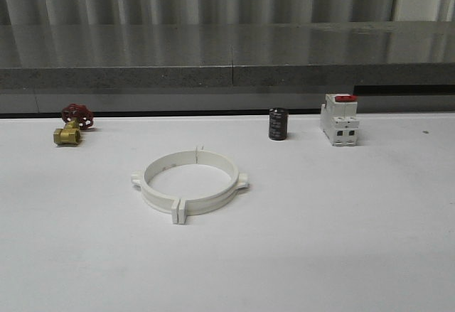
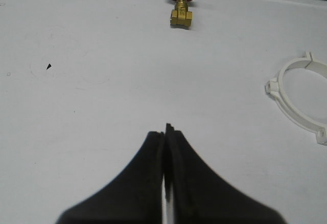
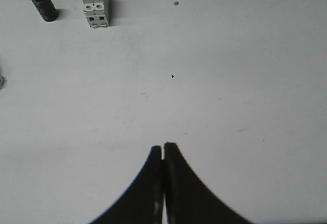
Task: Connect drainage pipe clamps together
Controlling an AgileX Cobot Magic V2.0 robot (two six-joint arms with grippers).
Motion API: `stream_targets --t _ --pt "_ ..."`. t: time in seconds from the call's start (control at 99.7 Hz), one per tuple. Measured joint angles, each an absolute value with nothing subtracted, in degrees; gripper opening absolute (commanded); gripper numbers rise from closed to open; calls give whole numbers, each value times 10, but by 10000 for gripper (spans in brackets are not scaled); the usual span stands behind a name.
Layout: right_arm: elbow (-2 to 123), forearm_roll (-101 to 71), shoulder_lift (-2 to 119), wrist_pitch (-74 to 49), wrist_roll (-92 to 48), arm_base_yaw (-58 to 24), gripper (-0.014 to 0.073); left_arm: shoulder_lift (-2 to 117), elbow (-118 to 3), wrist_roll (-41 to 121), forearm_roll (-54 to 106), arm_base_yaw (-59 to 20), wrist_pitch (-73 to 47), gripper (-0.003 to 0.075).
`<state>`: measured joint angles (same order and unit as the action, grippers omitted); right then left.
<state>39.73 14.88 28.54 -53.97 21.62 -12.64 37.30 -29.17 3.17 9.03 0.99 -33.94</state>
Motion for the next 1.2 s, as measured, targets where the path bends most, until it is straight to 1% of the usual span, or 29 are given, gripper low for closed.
stream_targets --t 0.08,0.211,0.361,0.452,0.542,0.682,0.793,1.033,1.204 --pt "391 155 278 -532 216 -126 -67 373 -292 32 90 10 -339 -21" --pt "359 160 241 -476 215 -123 -67 373 -292 32 90 10 -339 -21" --pt "296 141 175 -407 208 -90 -67 373 -292 32 90 10 -339 -21" --pt "255 105 138 -366 167 -63 -67 373 -292 32 90 10 -339 -21" --pt "214 46 108 -317 98 -39 -67 373 -292 32 90 10 -339 -21" --pt "153 -15 69 -242 27 -23 -67 373 -292 32 90 10 -339 -21" --pt "107 -23 45 -197 19 -22 -67 373 -292 32 90 10 -339 -21" --pt "27 -24 0 -140 15 -22 -67 373 -292 32 90 10 -339 -21" --pt "-10 -17 -6 -88 44 -22 -67 373 -292 32 90 10 -339 -21"
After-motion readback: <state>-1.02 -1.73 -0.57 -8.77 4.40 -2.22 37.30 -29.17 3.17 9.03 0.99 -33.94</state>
